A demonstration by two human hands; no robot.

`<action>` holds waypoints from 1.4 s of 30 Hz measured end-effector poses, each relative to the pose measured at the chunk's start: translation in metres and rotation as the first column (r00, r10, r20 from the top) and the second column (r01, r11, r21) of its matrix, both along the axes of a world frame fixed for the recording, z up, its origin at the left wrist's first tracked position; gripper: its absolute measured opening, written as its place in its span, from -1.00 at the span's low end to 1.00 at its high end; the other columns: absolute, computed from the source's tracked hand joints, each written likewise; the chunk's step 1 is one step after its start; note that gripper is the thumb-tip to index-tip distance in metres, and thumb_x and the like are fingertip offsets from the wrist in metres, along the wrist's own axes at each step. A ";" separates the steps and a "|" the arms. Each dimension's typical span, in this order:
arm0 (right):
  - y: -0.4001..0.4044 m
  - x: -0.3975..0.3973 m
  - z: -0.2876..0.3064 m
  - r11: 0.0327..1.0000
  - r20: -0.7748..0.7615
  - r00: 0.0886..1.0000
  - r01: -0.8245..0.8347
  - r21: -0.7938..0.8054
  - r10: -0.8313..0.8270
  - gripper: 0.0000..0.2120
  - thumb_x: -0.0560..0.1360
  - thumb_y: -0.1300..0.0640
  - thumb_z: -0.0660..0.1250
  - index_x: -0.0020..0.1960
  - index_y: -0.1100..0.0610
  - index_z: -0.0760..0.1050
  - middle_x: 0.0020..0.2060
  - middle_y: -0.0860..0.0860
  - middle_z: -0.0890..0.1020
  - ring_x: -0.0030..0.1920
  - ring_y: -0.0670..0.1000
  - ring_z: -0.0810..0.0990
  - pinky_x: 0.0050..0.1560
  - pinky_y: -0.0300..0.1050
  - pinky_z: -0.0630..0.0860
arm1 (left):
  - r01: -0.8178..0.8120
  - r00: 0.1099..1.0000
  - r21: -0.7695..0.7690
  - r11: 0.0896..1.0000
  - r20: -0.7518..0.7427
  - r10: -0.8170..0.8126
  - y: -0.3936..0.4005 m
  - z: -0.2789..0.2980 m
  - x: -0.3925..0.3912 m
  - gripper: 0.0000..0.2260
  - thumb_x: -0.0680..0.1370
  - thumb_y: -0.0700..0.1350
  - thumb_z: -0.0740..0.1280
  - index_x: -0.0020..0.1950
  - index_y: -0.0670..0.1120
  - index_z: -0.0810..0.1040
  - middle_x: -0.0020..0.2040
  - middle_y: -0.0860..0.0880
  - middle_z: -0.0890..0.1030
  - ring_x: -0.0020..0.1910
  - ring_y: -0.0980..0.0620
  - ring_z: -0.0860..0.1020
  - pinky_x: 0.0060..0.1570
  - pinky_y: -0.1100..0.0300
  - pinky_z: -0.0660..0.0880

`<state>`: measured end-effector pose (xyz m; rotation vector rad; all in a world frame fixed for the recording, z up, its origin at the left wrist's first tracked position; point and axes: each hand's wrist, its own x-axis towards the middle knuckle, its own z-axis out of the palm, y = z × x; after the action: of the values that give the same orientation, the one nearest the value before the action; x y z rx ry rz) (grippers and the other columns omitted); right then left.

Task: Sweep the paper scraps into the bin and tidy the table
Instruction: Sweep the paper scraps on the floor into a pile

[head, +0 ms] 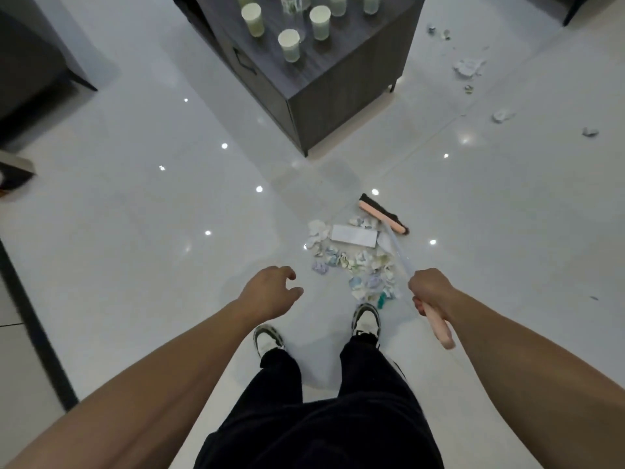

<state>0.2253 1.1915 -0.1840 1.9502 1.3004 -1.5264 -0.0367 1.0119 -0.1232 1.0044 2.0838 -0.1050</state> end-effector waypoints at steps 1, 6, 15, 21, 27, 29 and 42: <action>-0.006 0.004 0.004 1.000 0.002 1.000 -0.028 -0.007 0.028 -0.86 0.49 0.35 0.14 -0.19 0.28 0.44 -0.41 0.18 0.48 -0.40 0.14 0.45 -0.34 -0.09 0.40 | 0.016 1.000 -0.011 1.000 0.019 -0.016 -0.002 0.000 0.008 -0.60 0.55 0.14 0.29 0.33 0.01 0.47 0.25 -0.04 0.52 0.24 -0.03 0.46 0.17 0.11 0.40; -0.039 0.044 0.032 0.975 0.004 0.976 0.216 -0.050 -0.216 -0.80 0.50 0.35 0.14 -0.01 0.32 0.53 -0.36 0.14 0.40 -0.51 0.01 0.28 -0.45 -0.23 0.21 | 0.106 0.993 -0.017 0.994 0.062 -0.104 -0.006 -0.002 0.020 -0.61 0.55 0.13 0.28 0.33 0.00 0.48 0.25 -0.06 0.52 0.23 -0.03 0.46 0.17 0.11 0.39; -0.158 0.109 0.035 0.783 0.037 0.782 0.621 0.032 -0.622 -0.80 0.53 0.32 0.11 0.09 0.28 0.45 -0.42 0.12 0.41 -0.52 0.04 0.33 -0.52 -0.22 0.30 | 0.281 0.956 0.052 0.958 0.067 -0.284 -0.016 -0.011 0.031 -0.60 0.55 0.11 0.30 0.33 -0.03 0.48 0.25 -0.06 0.54 0.23 -0.04 0.47 0.13 0.12 0.40; -0.206 0.132 0.041 0.631 0.050 0.646 0.758 -0.167 -0.762 -0.85 0.59 0.24 0.18 0.07 0.31 0.44 -0.48 0.09 0.39 -0.58 -0.03 0.27 -0.58 -0.25 0.27 | 0.436 0.896 0.063 0.898 0.059 -0.439 -0.013 0.000 0.051 -0.59 0.56 0.13 0.28 0.35 -0.02 0.47 0.31 -0.05 0.51 0.26 -0.04 0.46 0.17 0.10 0.40; -0.214 0.194 0.070 0.329 -0.144 0.296 0.840 -0.431 -0.944 -0.83 0.64 0.14 0.23 0.18 0.19 0.36 -0.44 0.05 0.35 -0.60 -0.11 0.22 -0.69 -0.32 0.26 | 0.558 0.826 0.107 0.823 0.022 -0.563 0.041 0.009 0.104 -0.60 0.55 0.11 0.26 0.32 -0.03 0.49 0.28 -0.08 0.53 0.24 -0.07 0.48 0.12 0.10 0.41; -0.210 0.213 0.074 0.348 -0.193 0.293 0.848 -0.400 -0.936 -0.81 0.64 0.14 0.23 0.23 0.14 0.40 -0.42 0.07 0.39 -0.59 -0.09 0.25 -0.67 -0.31 0.26 | 0.610 0.787 0.135 0.781 0.017 -0.617 0.059 0.012 0.137 -0.61 0.55 0.10 0.26 0.33 -0.04 0.48 0.25 -0.09 0.54 0.21 -0.07 0.49 0.07 0.12 0.41; -0.151 0.453 0.031 0.446 -0.137 0.438 0.894 -0.034 -0.888 -0.93 0.53 0.27 0.31 -0.10 0.15 0.45 -0.49 0.12 0.41 -0.61 0.00 0.31 -0.51 -0.23 0.28 | 0.681 0.732 0.022 0.732 -0.048 -0.680 0.151 0.011 0.384 -0.63 0.56 0.05 0.28 0.31 -0.07 0.50 0.16 -0.09 0.59 0.13 -0.06 0.54 0.05 0.15 0.45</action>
<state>0.6784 1.0410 -0.1535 2.8227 0.1796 -2.0788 0.3475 1.1626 -0.1124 1.7683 1.6421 -0.4614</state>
